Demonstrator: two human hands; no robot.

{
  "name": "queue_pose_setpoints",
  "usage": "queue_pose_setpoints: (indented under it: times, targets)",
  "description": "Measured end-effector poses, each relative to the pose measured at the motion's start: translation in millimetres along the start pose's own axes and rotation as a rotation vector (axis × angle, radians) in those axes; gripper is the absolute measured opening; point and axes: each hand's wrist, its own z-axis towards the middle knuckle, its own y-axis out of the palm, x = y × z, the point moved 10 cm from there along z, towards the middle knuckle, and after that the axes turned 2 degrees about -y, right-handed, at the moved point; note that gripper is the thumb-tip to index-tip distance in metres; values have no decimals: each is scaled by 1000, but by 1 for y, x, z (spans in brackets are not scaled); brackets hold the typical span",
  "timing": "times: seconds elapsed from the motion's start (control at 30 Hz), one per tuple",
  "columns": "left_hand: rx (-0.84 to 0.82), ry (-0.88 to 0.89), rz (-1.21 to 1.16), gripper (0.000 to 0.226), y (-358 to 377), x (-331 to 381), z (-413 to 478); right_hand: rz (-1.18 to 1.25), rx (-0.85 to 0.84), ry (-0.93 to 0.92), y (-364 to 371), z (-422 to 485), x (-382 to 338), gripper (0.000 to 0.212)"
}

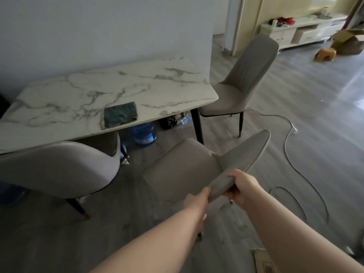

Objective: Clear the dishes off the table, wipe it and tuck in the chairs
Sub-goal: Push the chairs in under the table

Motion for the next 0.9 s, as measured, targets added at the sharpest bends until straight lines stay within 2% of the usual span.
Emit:
queue_pose_setpoints:
  times: [0.1,0.2,0.27,0.37,0.47,0.53,0.57,0.63,0.67,0.73,0.83,0.9]
  targets:
    - [93,103,36,95,-30,20,23,97,-13,13,25,0,10,12]
    - [147,171,15,76,-68,59,29,168,-76,44,66,-4,19,10]
    - [173,216,39,59,-92,85,31,150,-132,77,93,-5,23,16]
    - [160,209,66,51,-122,102,42,141,-142,159,103,-3,19,35]
    - [89,139,117,60,-139,102,50,141,30,121,67,19,-13,59]
    - [30,78,165,72,-148,102,57,153,153,71,41,33,-45,61]
    - [8,23,187,69,-152,101,62,157,179,75,33,42,-57,62]
    - [-65,-129,217,36,-159,96,75,103,173,144,29,59,-68,68]
    - [-89,-192,221,29,-163,92,80,46,159,174,27,61,-71,67]
    - [-106,-271,203,36,-171,86,96,-90,129,196,20,69,-79,62]
    - [-112,-339,210,40,-169,74,106,-185,69,273,4,72,-80,68]
    - [-129,-391,191,43,-159,66,106,-259,19,312,1,74,-79,65]
